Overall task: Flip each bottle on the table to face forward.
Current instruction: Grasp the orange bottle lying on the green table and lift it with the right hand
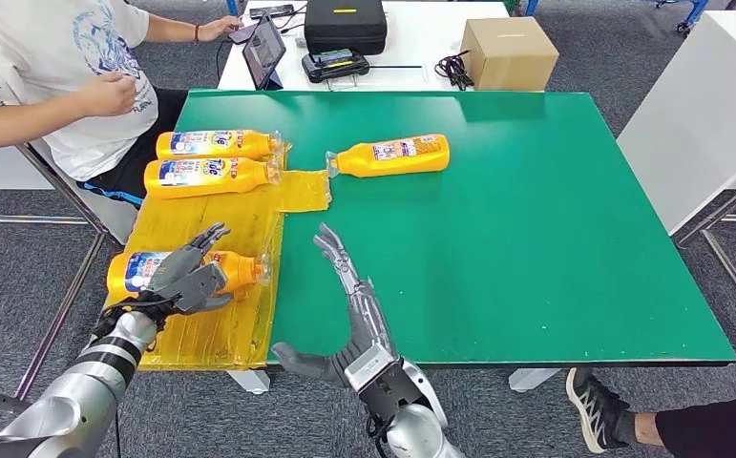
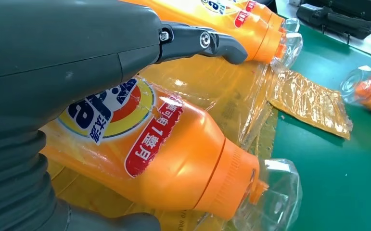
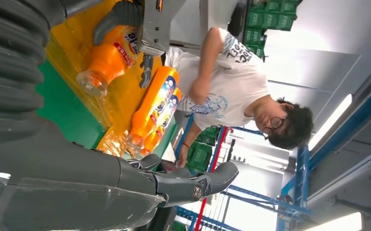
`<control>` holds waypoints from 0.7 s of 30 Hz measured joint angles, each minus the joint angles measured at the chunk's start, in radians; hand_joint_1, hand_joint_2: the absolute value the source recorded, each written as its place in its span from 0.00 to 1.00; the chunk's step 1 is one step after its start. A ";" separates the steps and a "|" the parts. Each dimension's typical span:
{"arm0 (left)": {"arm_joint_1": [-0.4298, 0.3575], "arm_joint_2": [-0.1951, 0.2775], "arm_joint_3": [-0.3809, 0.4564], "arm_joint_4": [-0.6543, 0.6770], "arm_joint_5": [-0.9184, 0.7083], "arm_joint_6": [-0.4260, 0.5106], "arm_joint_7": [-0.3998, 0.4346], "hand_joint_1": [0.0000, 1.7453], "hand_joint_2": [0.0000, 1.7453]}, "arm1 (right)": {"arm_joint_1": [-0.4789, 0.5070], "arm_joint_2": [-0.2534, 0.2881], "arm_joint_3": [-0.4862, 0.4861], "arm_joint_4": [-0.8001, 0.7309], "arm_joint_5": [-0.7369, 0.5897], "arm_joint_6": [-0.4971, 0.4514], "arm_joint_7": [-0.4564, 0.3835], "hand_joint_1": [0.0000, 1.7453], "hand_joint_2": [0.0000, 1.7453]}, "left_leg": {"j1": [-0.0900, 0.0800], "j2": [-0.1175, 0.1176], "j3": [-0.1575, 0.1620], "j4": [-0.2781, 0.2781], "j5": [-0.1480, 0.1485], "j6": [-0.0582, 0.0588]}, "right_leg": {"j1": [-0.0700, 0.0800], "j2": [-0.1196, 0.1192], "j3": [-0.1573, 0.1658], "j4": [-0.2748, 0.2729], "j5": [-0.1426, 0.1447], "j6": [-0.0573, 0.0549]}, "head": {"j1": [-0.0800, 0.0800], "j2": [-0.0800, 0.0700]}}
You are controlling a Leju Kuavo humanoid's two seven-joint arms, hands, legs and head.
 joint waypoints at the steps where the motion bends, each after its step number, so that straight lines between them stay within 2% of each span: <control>1: 0.000 0.000 0.000 0.000 0.010 -0.008 0.000 0.00 1.00 | 0.000 0.000 0.000 0.003 -0.001 0.000 0.002 0.00 1.00 | 0.000 0.000 0.000 0.000 0.000 0.000 | 0.000 0.000 0.000 0.000 0.000 0.000 | 0.000 0.000; 7: 0.001 0.008 0.004 -0.007 0.101 -0.095 -0.017 0.00 1.00 | -0.002 0.000 -0.002 0.025 -0.010 0.000 0.011 0.00 1.00 | 0.000 -0.002 0.002 0.000 0.000 0.000 | 0.000 0.000 0.003 0.000 0.000 0.000 | 0.000 0.000; 10: 0.009 0.009 0.011 -0.016 0.118 -0.090 -0.029 0.00 1.00 | -0.003 0.001 -0.002 0.034 -0.012 0.000 0.012 0.00 1.00 | 0.000 -0.002 0.002 0.000 0.000 0.000 | 0.000 0.000 0.003 0.000 0.000 0.000 | 0.000 0.000; 12: 0.017 0.008 0.010 -0.022 0.097 -0.033 -0.031 0.00 1.00 | -0.004 0.001 -0.002 0.040 -0.013 0.001 0.013 0.00 1.00 | 0.000 -0.001 0.002 0.000 0.000 0.000 | 0.000 0.000 0.003 0.000 0.000 0.000 | 0.000 0.000; 16: 0.045 0.000 -0.004 -0.028 0.053 0.176 -0.054 0.00 1.00 | -0.006 0.001 -0.002 0.051 -0.016 0.003 0.014 0.00 1.00 | 0.000 0.002 0.002 0.000 0.000 0.000 | 0.000 0.000 0.001 0.000 0.001 0.000 | 0.000 0.000; 21: 0.069 -0.022 -0.002 -0.041 0.113 0.361 -0.115 0.00 1.00 | -0.012 0.001 -0.001 0.067 -0.016 0.001 0.015 0.00 1.00 | 0.000 0.002 -0.002 0.000 0.000 0.000 | 0.000 0.000 -0.003 0.000 0.001 0.000 | 0.000 0.000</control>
